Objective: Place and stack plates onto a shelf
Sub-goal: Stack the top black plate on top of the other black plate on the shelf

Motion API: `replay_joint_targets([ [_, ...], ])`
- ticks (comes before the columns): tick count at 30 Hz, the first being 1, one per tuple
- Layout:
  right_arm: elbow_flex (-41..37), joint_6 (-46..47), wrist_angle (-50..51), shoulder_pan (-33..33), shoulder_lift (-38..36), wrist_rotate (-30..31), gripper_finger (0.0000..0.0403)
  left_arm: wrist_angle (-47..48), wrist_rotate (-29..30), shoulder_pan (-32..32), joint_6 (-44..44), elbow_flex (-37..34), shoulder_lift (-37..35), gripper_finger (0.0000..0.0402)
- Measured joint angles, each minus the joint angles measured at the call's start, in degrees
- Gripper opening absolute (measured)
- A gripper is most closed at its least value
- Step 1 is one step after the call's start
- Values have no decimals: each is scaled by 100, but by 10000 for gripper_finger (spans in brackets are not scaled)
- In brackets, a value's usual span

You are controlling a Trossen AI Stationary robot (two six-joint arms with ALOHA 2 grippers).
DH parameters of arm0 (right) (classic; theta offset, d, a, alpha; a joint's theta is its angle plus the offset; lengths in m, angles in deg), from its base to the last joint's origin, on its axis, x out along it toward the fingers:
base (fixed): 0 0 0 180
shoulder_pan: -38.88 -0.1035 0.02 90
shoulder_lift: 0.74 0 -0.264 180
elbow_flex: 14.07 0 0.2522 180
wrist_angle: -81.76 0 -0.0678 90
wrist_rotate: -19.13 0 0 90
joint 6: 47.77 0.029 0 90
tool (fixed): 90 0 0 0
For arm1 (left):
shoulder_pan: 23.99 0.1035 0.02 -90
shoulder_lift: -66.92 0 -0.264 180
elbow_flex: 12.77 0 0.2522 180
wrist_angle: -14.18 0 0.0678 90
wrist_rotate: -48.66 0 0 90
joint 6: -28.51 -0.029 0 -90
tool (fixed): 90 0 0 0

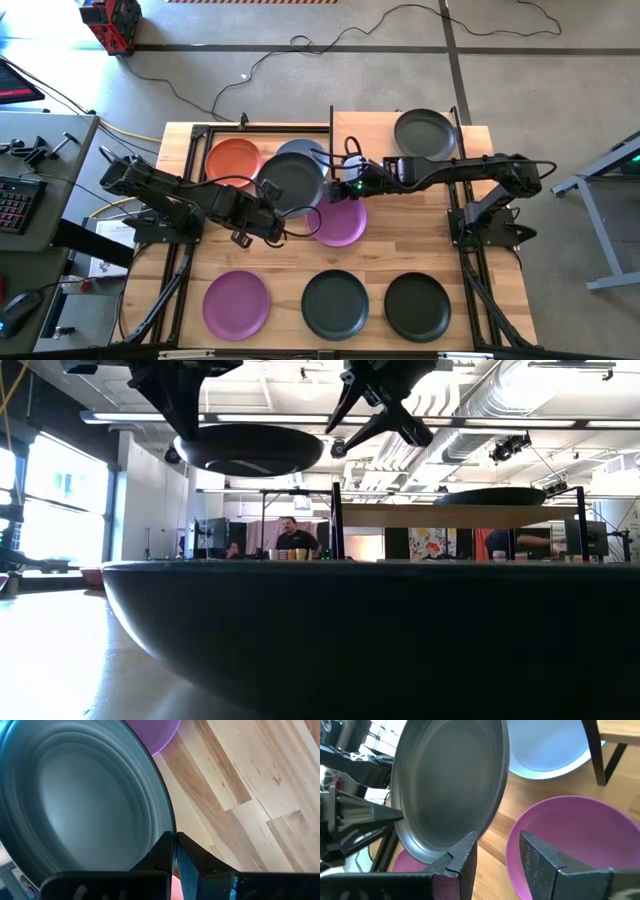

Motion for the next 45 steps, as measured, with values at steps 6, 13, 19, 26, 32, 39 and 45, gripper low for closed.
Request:
replay_joint_targets([
  [6,0,142,-34,0,0,118,129,-53,21,0,-280,0,1,0],
  [13,0,227,-34,61,0,236,129,-307,87,0,-682,0,1,0],
  [19,-2,292,-34,94,0,323,125,-322,206,-2,-815,0,1,0],
  [26,-4,263,-33,136,33,323,89,-557,315,0,-917,0,1,0],
  [32,-4,112,-29,138,33,262,34,-553,302,0,-927,0,1,0],
  [39,-4,87,-25,140,33,226,9,-603,295,-2,-926,0,1,8],
  [45,-4,93,-23,140,33,201,2,-601,297,-2,-908,0,1,19],
])
